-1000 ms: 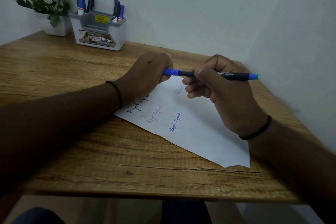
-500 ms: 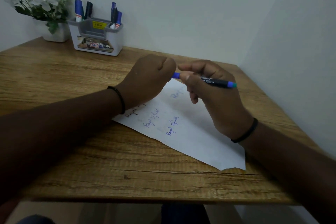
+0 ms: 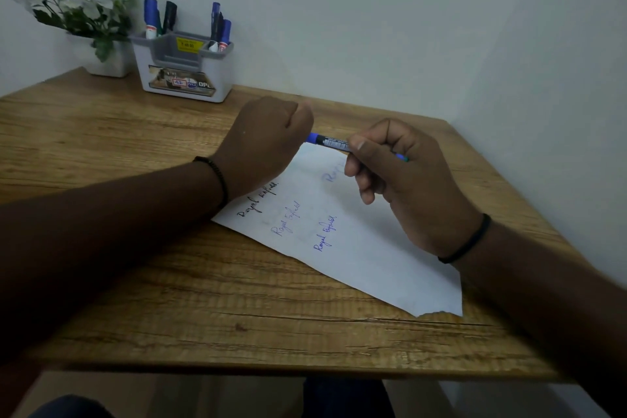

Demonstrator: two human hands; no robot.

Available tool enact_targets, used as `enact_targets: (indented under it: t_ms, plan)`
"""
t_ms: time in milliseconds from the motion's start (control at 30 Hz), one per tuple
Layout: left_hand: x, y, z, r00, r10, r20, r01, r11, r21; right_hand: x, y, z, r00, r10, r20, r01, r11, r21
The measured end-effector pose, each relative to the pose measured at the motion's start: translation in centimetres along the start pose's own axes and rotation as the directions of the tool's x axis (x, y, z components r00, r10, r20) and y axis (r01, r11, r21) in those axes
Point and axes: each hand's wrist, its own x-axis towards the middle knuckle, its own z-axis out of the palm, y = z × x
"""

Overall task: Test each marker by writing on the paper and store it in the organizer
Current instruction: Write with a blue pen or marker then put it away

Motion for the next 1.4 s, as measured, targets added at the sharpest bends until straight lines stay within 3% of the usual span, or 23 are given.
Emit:
enact_targets:
  t_ms: [167, 267, 467, 567, 667, 800, 933, 967, 1033, 1100, 1200, 1300, 1400]
  plan:
    - [0.3, 0.4, -0.6, 0.998, 0.056, 0.039, -0.059, 0.995, 0.079, 0.3, -0.1, -0.4, 0.995, 0.088, 0.046, -0.09, 0.995, 0.033]
    - [0.9, 0.4, -1.3, 0.989, 0.124, 0.086, -0.133, 0.985, 0.107, 0.8, -0.7, -0.9, 0.981, 0.142, 0.135, -0.135, 0.989, -0.055]
    - [2.2, 0.2, -3.1, 0.994, 0.093, -0.049, -0.097, 0.993, -0.074, 2.6, -3.1, 0.7, 0.917, 0.265, 0.298, -0.201, 0.953, -0.227]
    - [2.5, 0.5, -4.8, 0.999, -0.022, -0.049, 0.007, 0.958, -0.287, 4.9, -4.1, 2.9, 0.92, 0.228, 0.318, -0.158, 0.96, -0.232]
    - [3.2, 0.4, -7.2, 0.977, -0.181, -0.113, 0.096, 0.844, -0.528, 7.4, -4.4, 5.7, 0.929, 0.174, 0.327, -0.114, 0.974, -0.194]
    - [4.2, -2.7, -10.0, 0.883, -0.425, -0.202, 0.207, 0.737, -0.643, 11.1, -4.3, 9.4, 0.959, 0.061, 0.276, -0.021, 0.989, -0.148]
    - [4.7, -6.5, -10.8, 0.746, -0.626, -0.227, 0.392, 0.689, -0.61, 15.8, -3.4, 12.3, 0.977, -0.04, 0.21, 0.081, 0.978, -0.193]
    - [4.6, -7.3, -10.7, 0.749, -0.619, -0.238, 0.418, 0.719, -0.556, 17.0, -3.2, 12.9, 0.98, -0.068, 0.189, 0.108, 0.971, -0.212]
    - [4.1, -8.7, -10.0, 0.832, -0.504, -0.231, 0.432, 0.851, -0.299, 19.1, -3.0, 13.6, 0.978, -0.15, 0.146, 0.188, 0.937, -0.296]
    - [4.0, -10.2, -9.9, 0.866, -0.465, -0.185, 0.439, 0.883, -0.168, 21.5, -2.8, 15.2, 0.971, -0.211, 0.111, 0.237, 0.906, -0.351]
    - [4.5, -11.7, -9.8, 0.851, -0.495, -0.176, 0.468, 0.867, -0.175, 24.7, -2.0, 17.5, 0.956, -0.287, 0.064, 0.291, 0.887, -0.359]
    - [5.2, -13.0, -9.9, 0.753, -0.619, -0.224, 0.531, 0.772, -0.349, 27.1, -1.3, 19.5, 0.943, -0.332, 0.033, 0.32, 0.874, -0.365]
    - [5.7, -14.3, -10.1, 0.785, -0.579, -0.218, 0.488, 0.796, -0.358, 29.0, -0.7, 21.3, 0.924, -0.382, 0.015, 0.358, 0.853, -0.38]
